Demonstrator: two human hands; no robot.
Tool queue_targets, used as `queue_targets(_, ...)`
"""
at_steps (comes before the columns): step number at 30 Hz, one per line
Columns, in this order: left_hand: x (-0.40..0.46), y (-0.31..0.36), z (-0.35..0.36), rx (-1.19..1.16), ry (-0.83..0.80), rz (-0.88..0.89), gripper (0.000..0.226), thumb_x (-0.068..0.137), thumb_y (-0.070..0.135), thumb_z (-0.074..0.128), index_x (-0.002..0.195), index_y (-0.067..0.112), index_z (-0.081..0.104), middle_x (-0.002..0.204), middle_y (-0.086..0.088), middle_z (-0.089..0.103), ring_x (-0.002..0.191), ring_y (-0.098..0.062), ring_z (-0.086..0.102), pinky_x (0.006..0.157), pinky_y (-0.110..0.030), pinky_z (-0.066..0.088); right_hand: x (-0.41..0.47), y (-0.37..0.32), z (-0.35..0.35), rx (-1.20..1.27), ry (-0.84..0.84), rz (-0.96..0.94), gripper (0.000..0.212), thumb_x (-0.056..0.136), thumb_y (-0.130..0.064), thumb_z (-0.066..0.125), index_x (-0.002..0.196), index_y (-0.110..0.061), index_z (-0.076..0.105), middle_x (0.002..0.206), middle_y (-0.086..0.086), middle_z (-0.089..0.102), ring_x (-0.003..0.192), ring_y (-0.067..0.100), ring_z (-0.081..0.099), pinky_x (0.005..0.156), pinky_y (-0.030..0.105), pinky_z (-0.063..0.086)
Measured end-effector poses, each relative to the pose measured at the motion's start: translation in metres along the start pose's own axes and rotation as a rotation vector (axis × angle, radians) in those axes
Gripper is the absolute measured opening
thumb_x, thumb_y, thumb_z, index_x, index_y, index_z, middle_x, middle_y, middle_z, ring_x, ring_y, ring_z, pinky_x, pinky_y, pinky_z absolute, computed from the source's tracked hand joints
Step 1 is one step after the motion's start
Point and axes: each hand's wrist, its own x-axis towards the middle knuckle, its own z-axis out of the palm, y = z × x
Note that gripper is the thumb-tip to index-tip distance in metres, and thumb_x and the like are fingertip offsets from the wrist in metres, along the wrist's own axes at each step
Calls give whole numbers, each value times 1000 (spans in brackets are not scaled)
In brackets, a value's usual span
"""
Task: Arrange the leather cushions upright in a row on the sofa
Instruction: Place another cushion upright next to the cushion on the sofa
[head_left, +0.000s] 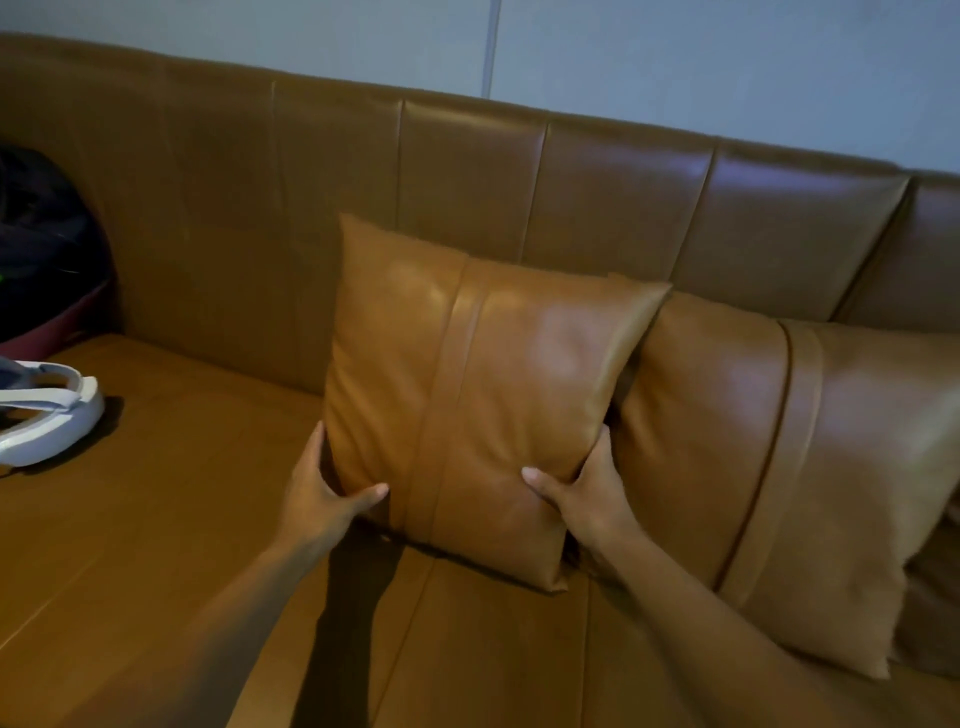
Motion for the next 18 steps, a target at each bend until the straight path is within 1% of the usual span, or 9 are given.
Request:
queue_targets(2, 2, -13, 11, 128, -72, -36, 132, 63, 68, 84, 161, 39, 1, 168, 2, 19, 152, -32, 23, 113, -62, 36, 0, 12, -3, -64, -23, 60, 101, 85, -24, 82, 160, -29, 14, 156, 3, 43, 141, 30, 45, 112, 53, 44)
queue_targets(4, 6, -16, 24, 235, -68, -113, 127, 71, 64, 79, 160, 40, -9, 171, -3, 5, 154, -38, 9, 113, -65, 34, 2, 18, -5, -113, -25, 128, 101, 91, -32, 75, 163, -27, 6, 162, 6, 37, 143, 34, 43, 111, 54, 45)
queue_targets(5, 7, -13, 32, 195, -54, -182, 122, 76, 57, 78, 158, 43, -10, 171, -3, 0, 153, -42, 8, 109, -66, 38, 3, 17, -5, -125, -30, 173, 100, 92, -36, 73, 164, -28, 4, 161, 6, 38, 141, 35, 45, 106, 54, 50)
queue_targets(6, 8, -8, 40, 92, -40, -252, 116, 82, 48, 76, 156, 47, -12, 170, -2, -3, 151, -46, 14, 103, -65, 45, 3, 16, -4, -128, -38, 215, 98, 92, -40, 72, 164, -30, 6, 159, 4, 41, 138, 36, 48, 98, 53, 55)
queue_targets(8, 5, 3, 52, -111, -20, -360, 106, 94, 20, 68, 156, 48, -13, 170, -2, 0, 145, -47, 29, 92, -60, 55, 4, 13, 0, -90, -40, 246, 91, 90, -40, 74, 161, -33, 18, 153, 0, 47, 133, 34, 52, 91, 54, 59)
queue_targets(9, 3, 8, 55, -161, -7, -359, 104, 96, 12, 65, 157, 46, -12, 170, -3, 2, 144, -47, 32, 92, -59, 55, 5, 13, 0, -56, -31, 238, 88, 89, -38, 76, 159, -33, 23, 152, -1, 49, 133, 32, 53, 93, 57, 58)
queue_targets(11, 0, 7, 58, -234, 2, -311, 102, 96, 7, 63, 159, 43, -8, 170, -2, 5, 145, -44, 33, 96, -61, 53, 7, 13, 0, -13, -24, 215, 87, 89, -37, 77, 158, -36, 26, 154, -2, 47, 136, 30, 51, 96, 61, 55)
queue_targets(14, -4, 3, 61, -336, 19, -239, 96, 97, 7, 62, 161, 40, -2, 170, -1, 9, 145, -39, 36, 102, -59, 49, 10, 12, -3, -26, -36, 143, 85, 92, -35, 74, 159, -40, 23, 158, -1, 42, 142, 29, 45, 103, 61, 51)
queue_targets(18, 1, -2, 71, -359, -43, -259, 96, 98, 9, 60, 159, 44, -5, 171, -1, 7, 147, -37, 33, 108, -60, 44, 12, 17, -13, -55, -56, 142, 81, 96, -25, 69, 160, -39, 20, 162, 1, 36, 146, 30, 39, 110, 59, 45)
